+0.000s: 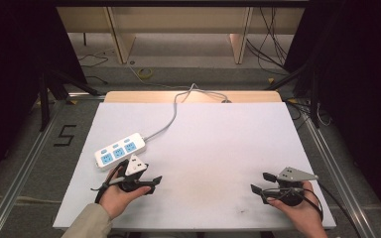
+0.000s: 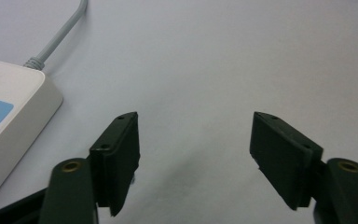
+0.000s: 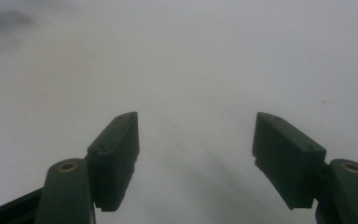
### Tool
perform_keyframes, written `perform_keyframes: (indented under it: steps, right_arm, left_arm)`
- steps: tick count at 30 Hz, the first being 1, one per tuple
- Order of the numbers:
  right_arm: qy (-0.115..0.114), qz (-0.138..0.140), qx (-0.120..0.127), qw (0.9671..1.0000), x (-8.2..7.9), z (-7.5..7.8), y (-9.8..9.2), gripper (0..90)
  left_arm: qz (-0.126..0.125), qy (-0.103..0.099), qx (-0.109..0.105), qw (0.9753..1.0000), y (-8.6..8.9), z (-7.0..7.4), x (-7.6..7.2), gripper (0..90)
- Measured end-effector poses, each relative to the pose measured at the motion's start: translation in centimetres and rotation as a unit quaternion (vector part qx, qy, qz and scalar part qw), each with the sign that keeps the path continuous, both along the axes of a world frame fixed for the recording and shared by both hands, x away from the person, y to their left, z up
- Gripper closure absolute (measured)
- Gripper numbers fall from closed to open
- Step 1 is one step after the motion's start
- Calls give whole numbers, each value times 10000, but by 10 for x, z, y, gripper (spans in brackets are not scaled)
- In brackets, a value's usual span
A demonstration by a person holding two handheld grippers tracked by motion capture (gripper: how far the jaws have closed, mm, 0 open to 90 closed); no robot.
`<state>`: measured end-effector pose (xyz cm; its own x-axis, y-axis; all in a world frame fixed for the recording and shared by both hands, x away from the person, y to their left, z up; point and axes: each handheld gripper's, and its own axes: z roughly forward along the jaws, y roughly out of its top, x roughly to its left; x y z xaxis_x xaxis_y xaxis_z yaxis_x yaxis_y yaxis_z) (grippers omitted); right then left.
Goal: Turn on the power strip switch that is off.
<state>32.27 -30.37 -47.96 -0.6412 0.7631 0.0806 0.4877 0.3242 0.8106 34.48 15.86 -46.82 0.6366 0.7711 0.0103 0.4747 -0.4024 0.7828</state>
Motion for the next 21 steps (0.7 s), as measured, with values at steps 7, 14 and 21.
perform_keyframes:
  steps: [7,14,21]
  right_arm:
    - [-3,6,-13,10000,-1,0,0,326]
    - [4,3,-12,10000,-1,0,0,326]
    - [29,4,-26,10000,-2,0,1,326]
  left_arm:
    - [-8,-51,117,9999,4,3,1,669]
    - [-56,54,301,9995,6,6,1,895]
    - [-18,153,393,9991,7,10,1,897]
